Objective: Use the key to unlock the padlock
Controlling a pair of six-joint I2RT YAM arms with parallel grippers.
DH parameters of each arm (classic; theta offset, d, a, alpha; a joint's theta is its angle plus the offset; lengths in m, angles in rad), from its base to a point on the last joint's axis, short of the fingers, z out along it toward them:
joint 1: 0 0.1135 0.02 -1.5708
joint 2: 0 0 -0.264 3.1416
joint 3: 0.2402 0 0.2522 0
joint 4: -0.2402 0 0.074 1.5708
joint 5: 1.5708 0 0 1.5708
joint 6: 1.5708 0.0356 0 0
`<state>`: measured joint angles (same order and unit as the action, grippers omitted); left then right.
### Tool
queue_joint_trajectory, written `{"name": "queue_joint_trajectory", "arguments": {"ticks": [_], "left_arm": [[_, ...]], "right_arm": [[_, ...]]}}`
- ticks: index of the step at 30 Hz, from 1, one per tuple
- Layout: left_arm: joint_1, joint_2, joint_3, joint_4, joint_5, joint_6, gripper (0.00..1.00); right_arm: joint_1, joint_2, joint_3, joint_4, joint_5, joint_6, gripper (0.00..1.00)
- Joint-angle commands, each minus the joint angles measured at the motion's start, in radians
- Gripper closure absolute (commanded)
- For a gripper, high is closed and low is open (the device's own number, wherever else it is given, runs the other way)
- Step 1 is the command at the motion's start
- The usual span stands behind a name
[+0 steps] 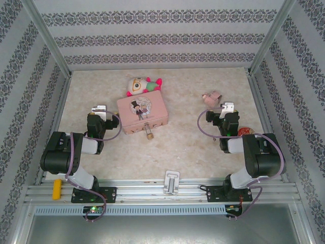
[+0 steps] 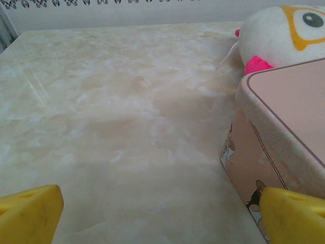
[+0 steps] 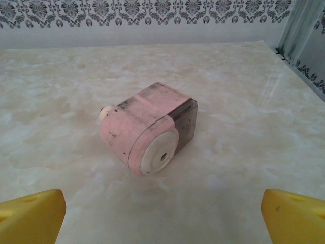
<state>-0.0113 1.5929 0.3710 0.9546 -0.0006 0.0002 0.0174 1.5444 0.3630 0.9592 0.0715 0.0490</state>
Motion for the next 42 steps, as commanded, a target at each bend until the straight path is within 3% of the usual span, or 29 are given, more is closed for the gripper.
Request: {"name": "queue_joint_trajectory", "arguments": {"ticks": [1,5,9,15,20,25,32,38,42], "left_arm": [[0.007,-0.006,0.005,0.017,-0.007,0.001,0.01],[0.007,-0.061,-0.046,0.067,-0.062,-0.018,0.01],[0.007,-0.207,-0.067,-0.029,-0.114,-0.040,0.01],[0.007,-0.469,-0.062,-0.244,-0.206,-0.084,0.01],[0.005,-0.655,-0.052,-0.390,-0.305,-0.137,0.01],[0.001,-0.757,-0.056,-0.421,-0.257,-0.256,0.01],[-0.066,-0.776,0.027,-0.575,-0.062,-0.428,0.01],[-0.284,-0.761,0.056,-0.617,-0.089,-0.439,0.01],[-0.353,-0.695,0.074,-0.611,-0.062,-0.466,0.01]], "right_arm": [[0.003,-0.031,-0.002,0.006,0.037,0.005,0.02],[0.006,-0.099,-0.013,-0.012,0.049,0.005,0.02],[0.008,-0.223,-0.013,-0.147,0.089,0.027,0.02],[0.048,-0.438,0.017,-0.499,0.215,0.112,0.02],[0.155,-0.604,0.074,-0.830,0.357,0.170,0.02],[0.268,-0.701,0.153,-1.094,0.465,0.248,0.11],[0.392,-0.659,0.291,-1.356,0.509,0.397,0.21],[0.459,-0.535,0.373,-1.538,0.465,0.546,0.34],[0.477,-0.468,0.401,-1.655,0.408,0.642,0.40]]}}
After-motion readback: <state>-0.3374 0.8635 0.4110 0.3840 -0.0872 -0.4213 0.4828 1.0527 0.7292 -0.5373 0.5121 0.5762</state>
